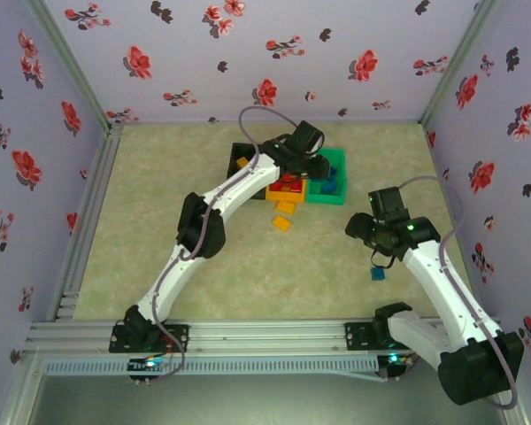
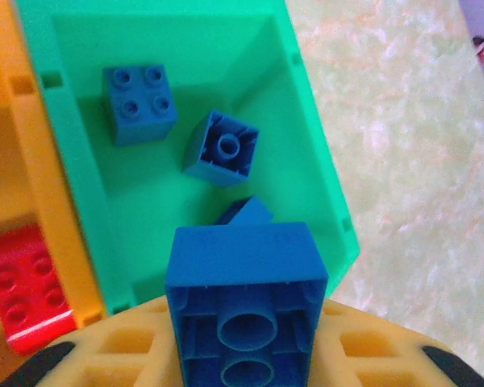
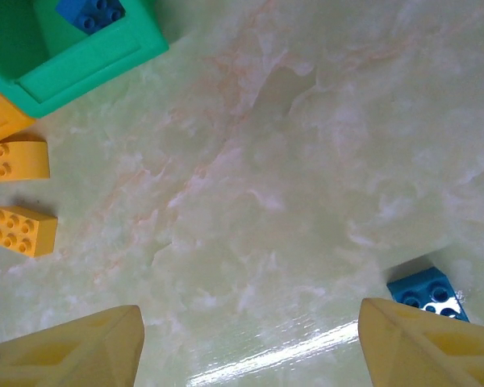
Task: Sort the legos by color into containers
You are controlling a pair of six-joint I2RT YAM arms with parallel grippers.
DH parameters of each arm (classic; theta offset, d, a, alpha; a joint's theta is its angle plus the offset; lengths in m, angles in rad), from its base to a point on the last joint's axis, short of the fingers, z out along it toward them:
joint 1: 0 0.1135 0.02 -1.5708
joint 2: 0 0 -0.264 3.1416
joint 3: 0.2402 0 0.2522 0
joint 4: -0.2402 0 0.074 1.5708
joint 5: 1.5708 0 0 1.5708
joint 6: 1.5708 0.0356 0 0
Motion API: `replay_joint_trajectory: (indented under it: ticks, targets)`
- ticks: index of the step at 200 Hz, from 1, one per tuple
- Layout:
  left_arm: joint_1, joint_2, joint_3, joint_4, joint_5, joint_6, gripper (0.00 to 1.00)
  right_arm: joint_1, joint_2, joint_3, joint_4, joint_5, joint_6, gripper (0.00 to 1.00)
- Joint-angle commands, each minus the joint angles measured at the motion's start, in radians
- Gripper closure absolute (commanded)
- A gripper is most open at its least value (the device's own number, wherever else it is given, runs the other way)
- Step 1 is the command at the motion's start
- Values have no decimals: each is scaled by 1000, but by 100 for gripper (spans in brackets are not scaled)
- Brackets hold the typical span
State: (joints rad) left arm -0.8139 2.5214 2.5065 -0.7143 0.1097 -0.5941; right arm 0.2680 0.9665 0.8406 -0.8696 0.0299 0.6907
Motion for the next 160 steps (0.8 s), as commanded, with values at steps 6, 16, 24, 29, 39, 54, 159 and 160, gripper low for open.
replay_joint_trajectory:
  ticks: [6,16,24,29,39,54,159,160]
  targets:
    - [11,59,68,109,19,-55,57,-5,-13,-22,9,-29,47,29]
    - [14,74,84,117,19,-58,49,-3,-19,-32,14,-35,63,29]
    - [16,83,101,114,27,-57,37,-2,-26,-44,19,-39,78,29]
    - [18,84,110,112,33,-53,34,-1,-33,-52,20,-40,89,29]
    - [17,76,111,110,35,-43,32,1,-45,-69,21,-35,110,30]
    - [19,45,90,111,35,-29,32,2,-60,-91,15,-21,141,29]
    - [27,-344,-357,72,43,26,33,-7,-74,-185,-113,67,374,12]
    - [27,-347,-362,72,43,27,33,-8,-75,-188,-112,67,377,12]
